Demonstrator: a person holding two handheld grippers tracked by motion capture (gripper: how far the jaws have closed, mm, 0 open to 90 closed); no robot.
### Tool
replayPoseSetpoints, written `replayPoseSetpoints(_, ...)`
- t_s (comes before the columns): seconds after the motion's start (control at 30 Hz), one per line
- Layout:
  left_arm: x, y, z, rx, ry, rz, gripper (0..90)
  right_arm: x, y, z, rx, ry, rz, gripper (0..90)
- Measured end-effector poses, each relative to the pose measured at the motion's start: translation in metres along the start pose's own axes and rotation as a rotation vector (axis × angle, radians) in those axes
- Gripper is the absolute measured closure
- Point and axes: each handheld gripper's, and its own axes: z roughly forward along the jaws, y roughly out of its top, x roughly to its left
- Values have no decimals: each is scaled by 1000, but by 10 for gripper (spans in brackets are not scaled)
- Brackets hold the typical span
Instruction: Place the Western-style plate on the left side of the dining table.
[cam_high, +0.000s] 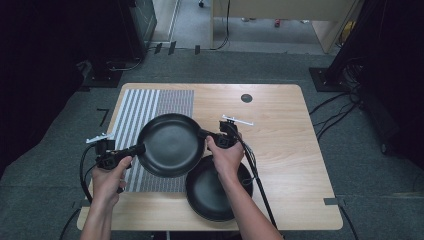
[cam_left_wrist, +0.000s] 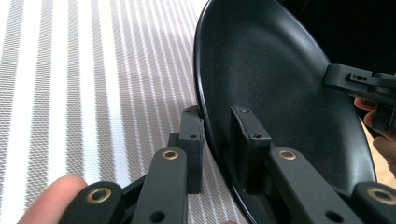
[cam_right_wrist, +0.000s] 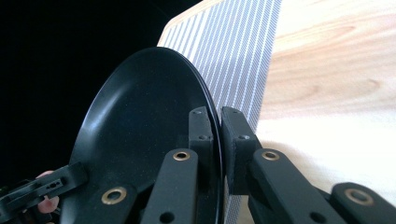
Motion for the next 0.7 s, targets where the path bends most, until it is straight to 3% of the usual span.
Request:
replayPoseSetpoints(0.23, 23, 12, -2, -38, 39, -51, 785, 7, 9, 41, 52, 2, -11, 838)
replayPoseSetpoints(0.37, 37, 16, 0, -45, 56, -85, 786, 11, 12, 55, 65, -8, -18, 836)
replayPoseSetpoints(0.43, 45, 18, 2, -36, 57, -96, 785, 13, 15, 69, 85, -18, -17, 835)
replayPoseSetpoints(0.7, 72, 24, 17, -26, 52, -156, 794, 13, 19, 95, 89, -63, -14, 826)
